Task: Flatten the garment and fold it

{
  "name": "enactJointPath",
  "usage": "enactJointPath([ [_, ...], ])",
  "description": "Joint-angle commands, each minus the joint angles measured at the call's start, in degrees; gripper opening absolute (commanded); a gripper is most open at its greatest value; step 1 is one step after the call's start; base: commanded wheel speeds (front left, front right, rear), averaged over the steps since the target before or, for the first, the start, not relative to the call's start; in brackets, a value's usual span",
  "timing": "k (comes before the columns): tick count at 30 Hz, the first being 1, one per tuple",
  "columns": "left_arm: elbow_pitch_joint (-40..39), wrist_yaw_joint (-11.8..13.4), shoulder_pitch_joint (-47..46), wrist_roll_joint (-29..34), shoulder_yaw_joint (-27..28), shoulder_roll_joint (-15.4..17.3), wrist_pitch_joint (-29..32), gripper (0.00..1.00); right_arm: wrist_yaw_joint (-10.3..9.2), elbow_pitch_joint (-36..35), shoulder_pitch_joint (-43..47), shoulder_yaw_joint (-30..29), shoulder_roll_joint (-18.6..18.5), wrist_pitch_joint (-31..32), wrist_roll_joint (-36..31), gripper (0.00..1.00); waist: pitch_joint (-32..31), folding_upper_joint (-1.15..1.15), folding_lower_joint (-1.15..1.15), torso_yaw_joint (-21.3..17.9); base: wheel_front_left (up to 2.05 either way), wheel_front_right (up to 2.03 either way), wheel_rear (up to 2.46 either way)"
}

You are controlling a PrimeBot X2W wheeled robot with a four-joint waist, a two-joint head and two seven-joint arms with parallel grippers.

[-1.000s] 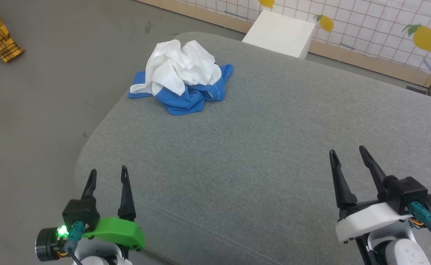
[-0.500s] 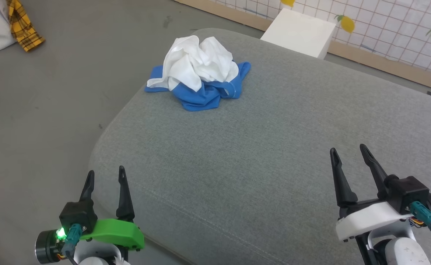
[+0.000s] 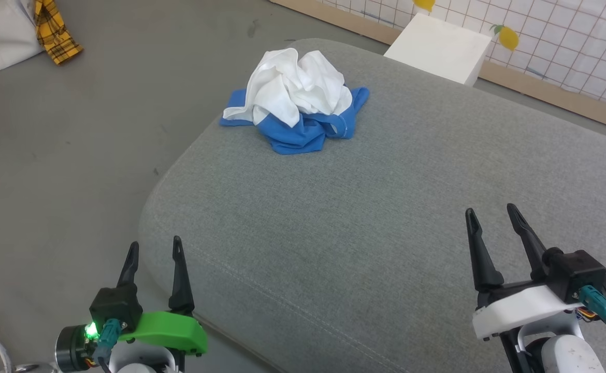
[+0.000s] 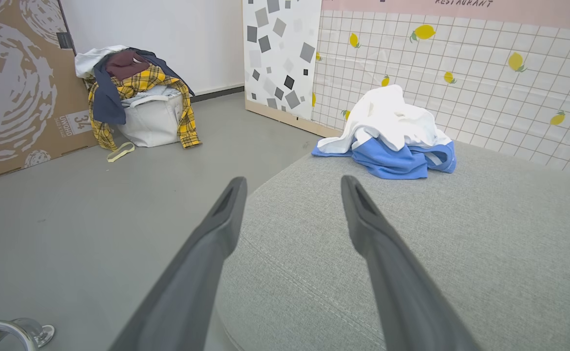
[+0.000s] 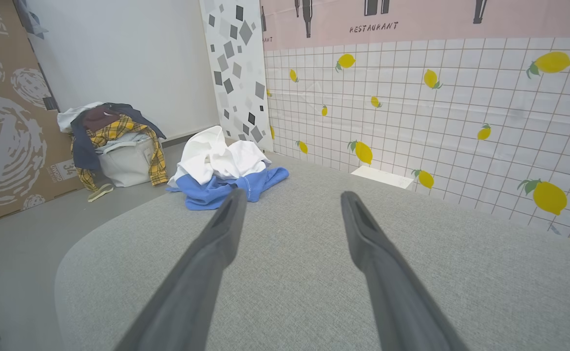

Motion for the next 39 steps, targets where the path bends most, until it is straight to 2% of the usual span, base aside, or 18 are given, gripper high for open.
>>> enactJointPath([
  [1, 0.1, 0.3, -0.3, -0.4, 0.0, 0.4, -0.5, 1.00, -0.09, 0.2, -0.9, -0.2, 0.0, -0.4, 0.5, 1.00, 0.0, 0.00, -0.01, 0.0, 0.00, 0.00, 0.00],
  [12, 0.5, 0.2, -0.4, -0.6, -0.2, 0.5, -0.5, 1.00, -0.09, -0.1, -0.8, -0.1, 0.0, -0.4, 0.5, 1.00, 0.1, 0.00, -0.01, -0.5, 0.00, 0.00, 0.00],
  [17, 1.2, -1.0, -4.3, -3.1, 0.4, 0.7, 1.1, 1.00, -0.09, -1.1, -1.9, 0.2, 0.0, 0.5, -0.1, 1.00, 2.3, 0.00, -0.01, -1.6, 0.00, 0.00, 0.00],
  [25, 4.1, -3.6, -22.3, -7.7, 2.5, 3.6, 10.1, 1.00, -0.09, -5.0, -6.0, 0.5, 0.0, 2.5, -2.0, 1.00, 13.1, 0.00, -0.01, -7.3, 0.00, 0.00, 0.00],
  [31, 8.8, -4.8, -36.8, -11.9, 5.6, 8.2, 19.7, 1.00, -0.09, -7.4, -9.9, 1.4, 0.0, 3.2, -3.2, 1.00, 23.2, 0.00, -0.01, -13.2, 0.00, 0.00, 0.00],
  [39, 15.6, -4.0, -51.9, -16.8, 8.7, 14.6, 36.0, 1.00, -0.09, -8.9, -15.7, 2.8, 0.0, 2.6, -3.7, 1.00, 34.8, 0.00, -0.01, -19.6, 0.00, 0.00, 0.00],
])
